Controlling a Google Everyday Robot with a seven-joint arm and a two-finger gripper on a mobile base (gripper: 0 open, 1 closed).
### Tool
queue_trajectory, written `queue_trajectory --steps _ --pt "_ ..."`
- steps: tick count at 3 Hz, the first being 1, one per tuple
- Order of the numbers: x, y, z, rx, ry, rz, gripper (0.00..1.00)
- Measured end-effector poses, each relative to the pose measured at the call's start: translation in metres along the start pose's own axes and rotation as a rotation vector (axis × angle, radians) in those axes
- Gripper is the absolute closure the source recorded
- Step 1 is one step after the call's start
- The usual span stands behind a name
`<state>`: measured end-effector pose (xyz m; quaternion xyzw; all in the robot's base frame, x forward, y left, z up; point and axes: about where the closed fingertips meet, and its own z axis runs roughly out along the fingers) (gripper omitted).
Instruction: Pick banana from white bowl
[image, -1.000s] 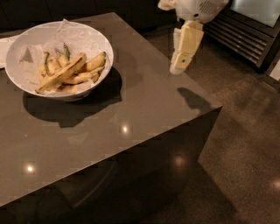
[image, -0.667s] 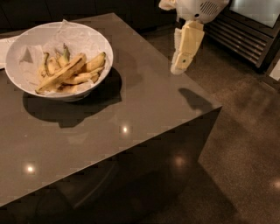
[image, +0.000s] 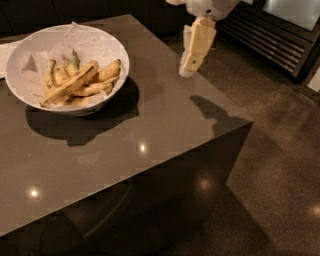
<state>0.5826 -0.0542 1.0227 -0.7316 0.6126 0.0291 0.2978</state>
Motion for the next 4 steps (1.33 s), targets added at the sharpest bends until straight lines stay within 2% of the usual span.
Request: queue_trajectory --steps 1,3,4 --pt "-0.023 -0.026 0.019 -0.010 -0.056 -0.060 0.00" --pt "-0.028 -0.033 0.024 -0.003 -0.068 -0.079 0.00" --pt "-0.051 -0.047 0.041 -0.018 -0.108 -0.160 0.00"
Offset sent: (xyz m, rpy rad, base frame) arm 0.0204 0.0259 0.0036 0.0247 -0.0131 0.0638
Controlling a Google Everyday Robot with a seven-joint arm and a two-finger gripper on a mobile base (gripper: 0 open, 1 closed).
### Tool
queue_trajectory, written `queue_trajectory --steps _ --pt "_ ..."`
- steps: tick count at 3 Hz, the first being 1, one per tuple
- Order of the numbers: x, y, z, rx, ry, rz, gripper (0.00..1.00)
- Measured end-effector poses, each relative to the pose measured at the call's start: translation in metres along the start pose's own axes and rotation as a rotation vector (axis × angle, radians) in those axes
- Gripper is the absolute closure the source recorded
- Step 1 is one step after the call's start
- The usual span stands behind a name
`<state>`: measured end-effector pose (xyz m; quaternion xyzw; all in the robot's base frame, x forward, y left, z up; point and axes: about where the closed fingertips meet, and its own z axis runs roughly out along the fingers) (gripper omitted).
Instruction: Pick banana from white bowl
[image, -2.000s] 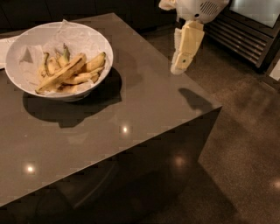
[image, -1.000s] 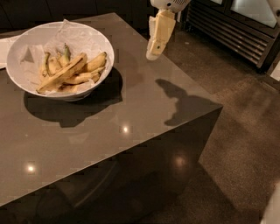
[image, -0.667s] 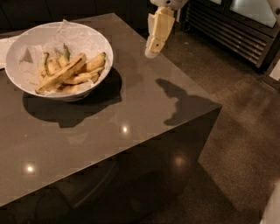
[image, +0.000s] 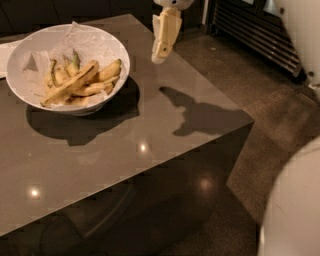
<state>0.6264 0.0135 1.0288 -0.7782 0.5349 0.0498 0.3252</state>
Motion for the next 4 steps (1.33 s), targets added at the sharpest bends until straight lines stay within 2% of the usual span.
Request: queue_trajectory --steps 1,3,4 --pt "-0.019 -0.017 0.024 -0.040 -0.037 -0.094 0.00" --pt "-0.043 -0.038 0.060 -0.107 -0.028 -0.227 0.30" --pt "-0.049 -0.046 0.076 -0.129 -0.005 -0.269 0.33"
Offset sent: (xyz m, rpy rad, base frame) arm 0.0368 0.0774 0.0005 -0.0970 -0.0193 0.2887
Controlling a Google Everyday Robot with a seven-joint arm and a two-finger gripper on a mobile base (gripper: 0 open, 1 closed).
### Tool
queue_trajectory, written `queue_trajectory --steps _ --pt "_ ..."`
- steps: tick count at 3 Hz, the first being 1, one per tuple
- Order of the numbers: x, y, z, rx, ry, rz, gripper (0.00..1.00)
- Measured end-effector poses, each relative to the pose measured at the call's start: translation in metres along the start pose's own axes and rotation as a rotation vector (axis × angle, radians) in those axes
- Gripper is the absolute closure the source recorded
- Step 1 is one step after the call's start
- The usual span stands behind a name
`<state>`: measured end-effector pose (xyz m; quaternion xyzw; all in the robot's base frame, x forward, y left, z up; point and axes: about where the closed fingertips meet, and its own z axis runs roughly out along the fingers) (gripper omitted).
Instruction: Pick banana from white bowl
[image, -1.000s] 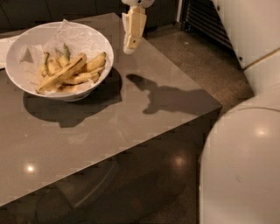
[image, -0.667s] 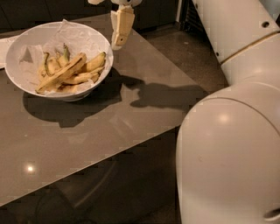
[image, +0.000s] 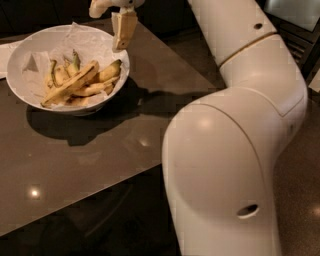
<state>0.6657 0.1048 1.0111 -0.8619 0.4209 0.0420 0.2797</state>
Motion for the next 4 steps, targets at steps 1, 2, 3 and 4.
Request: queue_trajectory --steps 1,2,3,4 --pt "-0.006 -0.009 0.018 -0.034 0.039 -0.047 0.35" --pt "-0.012 -0.017 0.034 -0.059 0.063 -0.070 0.39" --pt "-0.017 -0.021 0.049 -0.081 0.073 -0.069 0.43" --pt "-0.016 -0.019 0.059 -0.107 0.083 -0.052 0.44"
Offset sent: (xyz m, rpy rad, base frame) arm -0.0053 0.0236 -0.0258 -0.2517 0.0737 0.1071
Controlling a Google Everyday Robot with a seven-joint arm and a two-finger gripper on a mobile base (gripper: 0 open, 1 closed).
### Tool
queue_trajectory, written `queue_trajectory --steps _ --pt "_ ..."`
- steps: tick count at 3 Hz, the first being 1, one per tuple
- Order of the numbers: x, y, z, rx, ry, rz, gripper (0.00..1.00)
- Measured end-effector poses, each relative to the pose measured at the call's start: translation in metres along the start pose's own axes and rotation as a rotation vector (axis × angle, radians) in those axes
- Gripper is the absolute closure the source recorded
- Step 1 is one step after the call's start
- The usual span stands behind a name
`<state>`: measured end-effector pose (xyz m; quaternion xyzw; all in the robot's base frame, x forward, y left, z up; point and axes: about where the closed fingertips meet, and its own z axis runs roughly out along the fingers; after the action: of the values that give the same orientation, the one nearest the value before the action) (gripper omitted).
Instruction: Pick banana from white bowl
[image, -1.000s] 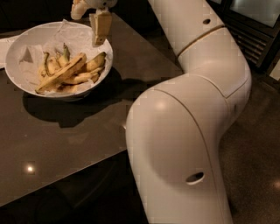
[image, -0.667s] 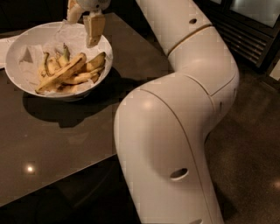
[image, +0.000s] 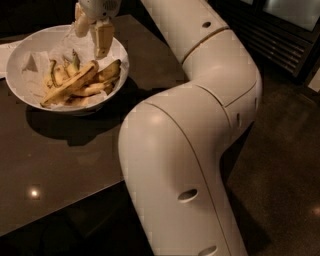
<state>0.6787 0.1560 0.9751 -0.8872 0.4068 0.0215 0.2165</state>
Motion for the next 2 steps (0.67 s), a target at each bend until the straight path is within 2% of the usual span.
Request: queue_trajectory --steps 1,2 --pt "0.002 0.005 0.011 -0.035 0.015 0.025 0.39" --pt "0.004 0.010 0.021 -0.065 0.024 0.040 0.41"
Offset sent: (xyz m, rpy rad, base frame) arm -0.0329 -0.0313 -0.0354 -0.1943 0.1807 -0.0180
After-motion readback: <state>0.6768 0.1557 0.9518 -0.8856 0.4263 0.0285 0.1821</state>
